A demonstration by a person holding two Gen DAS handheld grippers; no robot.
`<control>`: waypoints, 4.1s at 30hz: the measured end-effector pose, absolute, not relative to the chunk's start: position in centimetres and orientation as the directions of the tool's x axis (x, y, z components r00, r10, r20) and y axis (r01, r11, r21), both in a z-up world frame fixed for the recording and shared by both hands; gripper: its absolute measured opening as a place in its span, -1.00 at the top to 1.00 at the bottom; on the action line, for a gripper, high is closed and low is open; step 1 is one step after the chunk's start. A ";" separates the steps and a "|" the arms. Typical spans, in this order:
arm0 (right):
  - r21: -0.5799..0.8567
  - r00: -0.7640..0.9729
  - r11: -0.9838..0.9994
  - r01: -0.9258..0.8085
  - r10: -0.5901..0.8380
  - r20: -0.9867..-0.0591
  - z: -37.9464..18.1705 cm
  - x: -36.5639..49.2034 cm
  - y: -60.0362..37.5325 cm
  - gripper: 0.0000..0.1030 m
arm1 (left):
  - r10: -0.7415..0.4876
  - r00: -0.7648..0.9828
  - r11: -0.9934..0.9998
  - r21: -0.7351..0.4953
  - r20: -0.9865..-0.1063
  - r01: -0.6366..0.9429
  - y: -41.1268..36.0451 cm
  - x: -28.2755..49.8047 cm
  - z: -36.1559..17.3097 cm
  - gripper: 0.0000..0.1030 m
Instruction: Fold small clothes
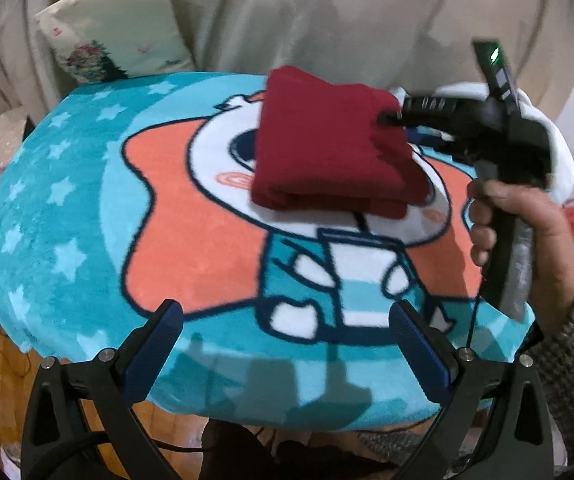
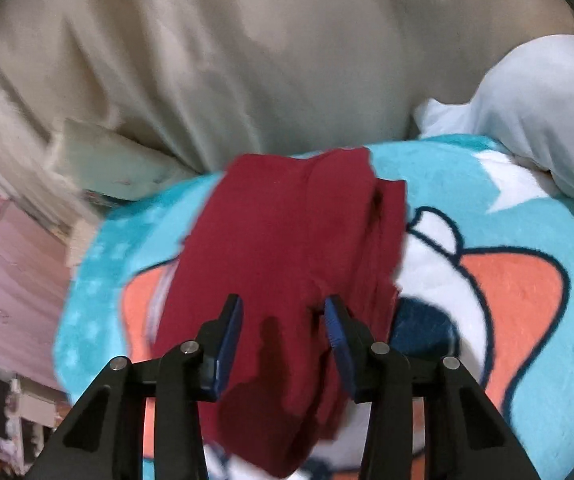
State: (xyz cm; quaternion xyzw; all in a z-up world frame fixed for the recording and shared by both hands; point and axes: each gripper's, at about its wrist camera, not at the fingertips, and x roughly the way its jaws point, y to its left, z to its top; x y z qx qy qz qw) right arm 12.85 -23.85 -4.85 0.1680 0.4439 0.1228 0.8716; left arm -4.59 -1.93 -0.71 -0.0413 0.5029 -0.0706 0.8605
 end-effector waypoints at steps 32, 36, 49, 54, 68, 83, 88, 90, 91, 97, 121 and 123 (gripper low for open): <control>0.266 0.603 0.963 -0.049 0.241 -0.761 -4.7 8.5 -26.4 0.01 | -0.170 0.460 0.973 -0.221 -0.872 -0.060 1.2 -2.2 -2.2 -0.99; 0.271 0.589 0.963 0.006 0.216 -0.779 -6.6 3.9 -27.7 0.01 | -0.172 0.457 0.967 -0.239 -0.872 -0.091 1.2 -3.3 -2.7 -0.99; 0.319 0.642 0.926 0.201 0.122 -0.757 -6.5 -8.5 -39.2 -0.14 | -0.086 0.502 0.995 -0.095 -0.860 0.007 0.0 -5.6 -0.2 -0.99; 0.258 0.618 0.898 0.357 -0.020 -0.786 -6.8 -13.0 -43.6 -0.18 | -0.126 0.480 0.992 -0.104 -0.868 0.073 -0.6 -2.9 -1.4 -0.99; 0.389 0.695 0.898 0.207 0.145 -0.705 -5.1 -5.4 -35.6 -0.18 | -0.221 0.643 0.975 -0.185 -0.734 0.124 0.3 0.7 -3.0 -0.99; 0.366 0.753 0.931 0.016 0.230 -0.617 -7.7 0.1 -27.5 -0.18 | -0.072 0.825 0.997 -0.035 -0.560 0.063 0.4 -0.9 -3.7 -1.00; 0.321 0.771 0.947 -0.009 0.211 -0.601 -8.2 -2.7 -26.6 -0.18 | -0.071 0.841 0.997 -0.055 -0.536 0.048 -0.4 -3.3 -3.4 -1.00; 0.306 0.764 0.952 -0.010 0.205 -0.612 -8.4 -3.7 -26.4 -0.18 | -0.077 0.836 0.997 -0.069 -0.543 0.046 -0.7 -4.2 -3.3 -0.99; 0.304 0.759 0.953 -0.010 0.205 -0.618 -8.5 -4.1 -26.4 -0.18 | -0.082 0.831 0.996 -0.076 -0.551 0.048 -0.9 -4.6 -3.3 -0.99; 0.290 0.753 0.957 -0.022 0.206 -0.624 -7.7 -6.9 -25.7 -0.18 | -0.090 0.811 0.994 -0.105 -0.579 0.035 -0.9 -7.3 -2.9 -0.99; 0.197 0.772 0.979 -0.058 0.169 -0.613 -6.7 -11.8 -21.9 -0.24 | 0.047 0.792 0.998 0.056 -0.609 -0.016 -0.7 -13.3 -3.2 -0.99; 0.196 0.774 0.979 -0.055 0.166 -0.611 -6.7 -11.7 -21.9 -0.24 | 0.048 0.792 0.998 0.066 -0.609 -0.009 -0.9 -13.2 -3.3 -0.99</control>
